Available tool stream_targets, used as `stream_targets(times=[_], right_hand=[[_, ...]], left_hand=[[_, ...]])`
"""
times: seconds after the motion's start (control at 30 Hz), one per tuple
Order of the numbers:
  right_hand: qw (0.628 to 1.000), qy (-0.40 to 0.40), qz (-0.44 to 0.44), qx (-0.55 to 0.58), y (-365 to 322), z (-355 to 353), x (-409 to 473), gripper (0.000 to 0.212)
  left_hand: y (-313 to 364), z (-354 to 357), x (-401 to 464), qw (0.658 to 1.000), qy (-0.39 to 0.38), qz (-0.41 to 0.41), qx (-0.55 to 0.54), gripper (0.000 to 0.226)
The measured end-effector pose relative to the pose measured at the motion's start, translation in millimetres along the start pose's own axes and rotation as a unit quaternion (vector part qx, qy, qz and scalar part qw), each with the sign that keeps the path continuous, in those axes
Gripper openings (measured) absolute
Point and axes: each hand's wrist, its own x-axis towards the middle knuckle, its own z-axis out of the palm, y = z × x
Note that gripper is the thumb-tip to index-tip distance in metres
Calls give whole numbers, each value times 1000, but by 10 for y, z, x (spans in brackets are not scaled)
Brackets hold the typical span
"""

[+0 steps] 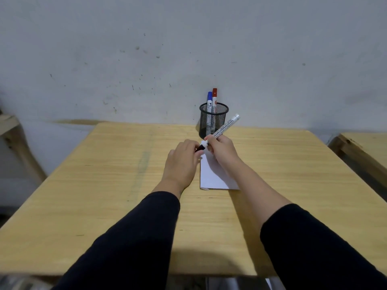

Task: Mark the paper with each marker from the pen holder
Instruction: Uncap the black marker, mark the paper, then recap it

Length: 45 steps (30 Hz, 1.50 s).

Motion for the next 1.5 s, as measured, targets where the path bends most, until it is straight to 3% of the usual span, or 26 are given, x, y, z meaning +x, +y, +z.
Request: stream_targets(times=[0.17, 0.37, 0.53, 0.67, 0.77, 0.97, 1.1, 1.3, 1.5], right_hand=[[999, -29, -9, -10, -54, 73, -65, 25], [998, -65, 5, 9, -9, 93, -20, 24], [985, -2, 33, 169, -17, 63, 22, 30], [993, 34, 12, 114, -50, -105, 115, 28], [993, 40, 15, 106, -31, -136, 138, 27], [995, 52, 11, 81, 23, -133, 174, 22], [994, 84, -5, 72, -4, -134, 197, 21], [985, 103, 0, 138, -28, -44, 313, 21], [992, 74, -27, 100, 108, 30, 360, 24]], left_hand=[[-6, -2, -32, 1000, -6, 0, 16, 23], [-11, -49, -62, 997, -22, -50, -62, 32], [-77, -61, -49, 980, -36, -130, -145, 39], [4, -32, -42, 995, -18, -78, 59, 38], [-16, 54, -26, 987, -16, -89, 136, 34], [-77, 90, -19, 982, -51, -109, 144, 31], [-84, 93, -37, 995, -25, -77, 56, 46], [-124, 120, -7, 984, -150, -54, 81, 62], [-115, 123, 29, 980, -164, -69, 88, 64]])
